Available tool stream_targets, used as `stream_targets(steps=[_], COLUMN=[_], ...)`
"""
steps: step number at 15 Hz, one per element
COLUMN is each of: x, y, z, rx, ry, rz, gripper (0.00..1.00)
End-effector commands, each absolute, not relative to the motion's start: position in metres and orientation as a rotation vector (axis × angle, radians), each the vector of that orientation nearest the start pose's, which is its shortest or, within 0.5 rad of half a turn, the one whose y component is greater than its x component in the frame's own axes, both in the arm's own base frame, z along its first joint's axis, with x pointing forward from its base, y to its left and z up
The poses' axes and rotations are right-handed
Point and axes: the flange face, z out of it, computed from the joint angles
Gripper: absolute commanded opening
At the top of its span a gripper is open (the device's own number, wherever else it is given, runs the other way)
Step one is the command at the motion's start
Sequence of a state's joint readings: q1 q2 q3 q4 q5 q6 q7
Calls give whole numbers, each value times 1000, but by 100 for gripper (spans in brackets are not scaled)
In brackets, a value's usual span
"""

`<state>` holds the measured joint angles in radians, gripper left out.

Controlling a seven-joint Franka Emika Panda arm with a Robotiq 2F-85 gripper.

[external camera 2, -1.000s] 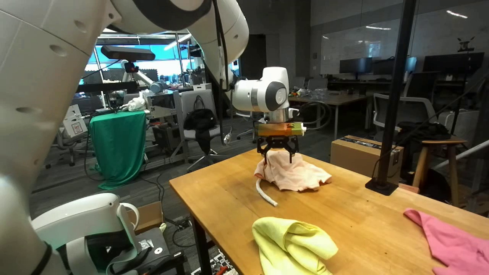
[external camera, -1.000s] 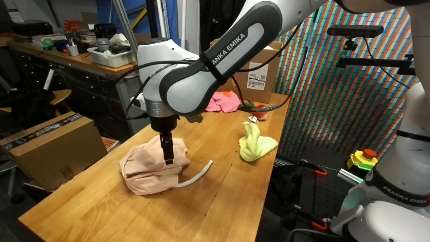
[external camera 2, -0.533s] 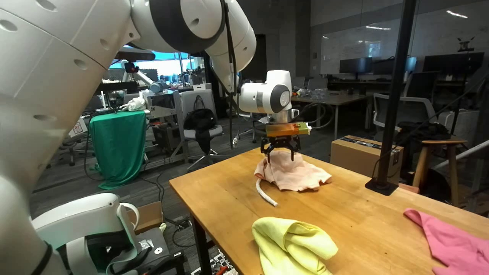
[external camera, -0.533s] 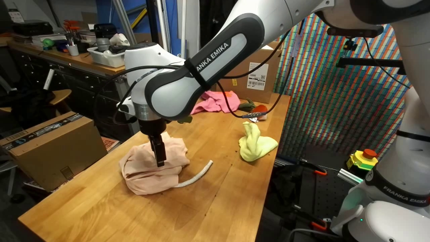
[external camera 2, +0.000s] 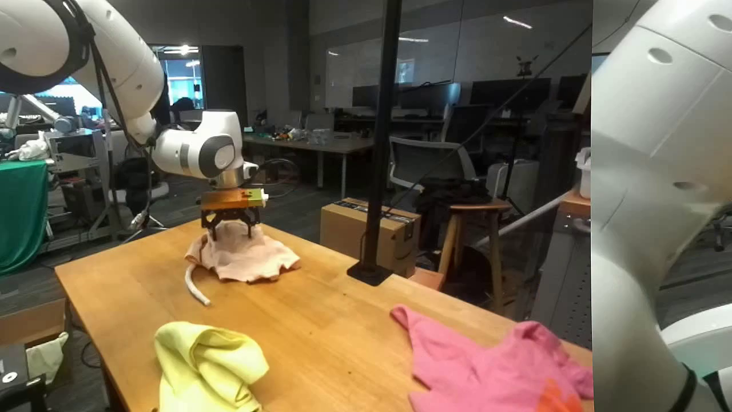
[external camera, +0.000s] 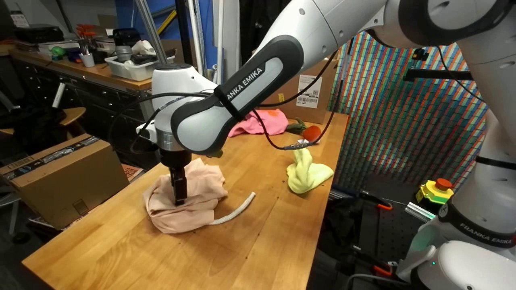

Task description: Separate the objects on the table.

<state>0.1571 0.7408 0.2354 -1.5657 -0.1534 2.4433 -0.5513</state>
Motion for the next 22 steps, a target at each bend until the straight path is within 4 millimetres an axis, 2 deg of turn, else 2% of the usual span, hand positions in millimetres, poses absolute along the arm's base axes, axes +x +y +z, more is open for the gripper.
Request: stream_targets(steps=[1,3,4,5,14,15,19,22], x=[682,681,680,679,674,674,672,670], y=[254,253,253,253,257,256,254,251], z=[225,221,221,222,225,226,237,262], rx=[-2714,-2720,-2723,-2725,-2788,-2795,-2838,-2870], ry=[-1385,-1363,-1357,-1358,-1300,-1289,-1201,-1066], rz=[-299,-291,-283,-275,-261,-259,-290,-387], gripper=[100,100,93,74,5,0,2,2])
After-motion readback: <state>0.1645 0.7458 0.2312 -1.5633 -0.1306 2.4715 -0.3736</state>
